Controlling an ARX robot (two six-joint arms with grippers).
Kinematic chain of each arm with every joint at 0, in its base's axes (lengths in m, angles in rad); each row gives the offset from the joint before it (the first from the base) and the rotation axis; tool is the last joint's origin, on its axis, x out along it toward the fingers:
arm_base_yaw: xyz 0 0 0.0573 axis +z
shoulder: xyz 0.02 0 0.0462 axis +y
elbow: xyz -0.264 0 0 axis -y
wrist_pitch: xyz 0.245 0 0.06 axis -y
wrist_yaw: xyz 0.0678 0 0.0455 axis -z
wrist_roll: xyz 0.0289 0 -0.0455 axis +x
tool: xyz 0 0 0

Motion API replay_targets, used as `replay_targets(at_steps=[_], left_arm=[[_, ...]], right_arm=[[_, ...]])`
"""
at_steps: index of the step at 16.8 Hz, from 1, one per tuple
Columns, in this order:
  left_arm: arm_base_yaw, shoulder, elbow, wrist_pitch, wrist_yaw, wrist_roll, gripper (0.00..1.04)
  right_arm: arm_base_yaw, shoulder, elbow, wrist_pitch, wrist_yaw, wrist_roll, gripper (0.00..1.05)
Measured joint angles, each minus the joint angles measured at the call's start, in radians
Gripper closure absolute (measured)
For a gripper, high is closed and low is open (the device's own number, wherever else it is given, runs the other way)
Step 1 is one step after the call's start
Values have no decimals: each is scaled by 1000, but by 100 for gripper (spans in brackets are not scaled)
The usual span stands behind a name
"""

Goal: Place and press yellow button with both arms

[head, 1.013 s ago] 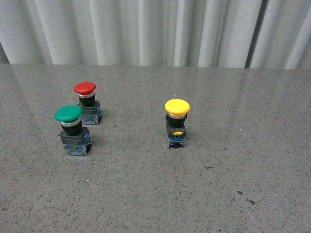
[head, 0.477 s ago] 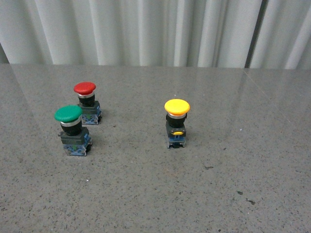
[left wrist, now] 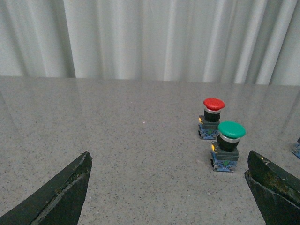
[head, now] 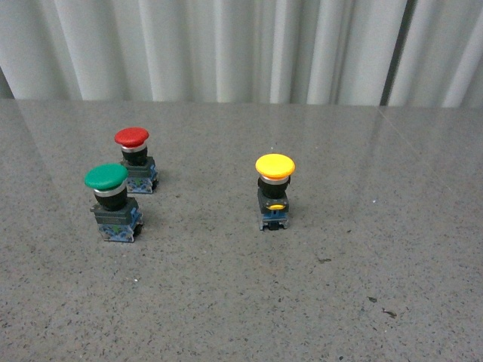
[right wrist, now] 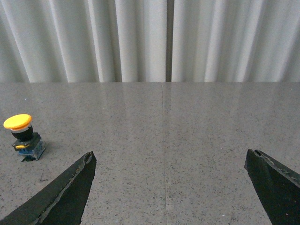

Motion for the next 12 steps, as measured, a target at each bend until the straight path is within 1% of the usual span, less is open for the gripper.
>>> replay_targets(at_steps=[12], left_arm=[[0, 0, 0, 0, 0, 0, 7]], right_arm=[[0, 0, 0, 0, 0, 0, 7]])
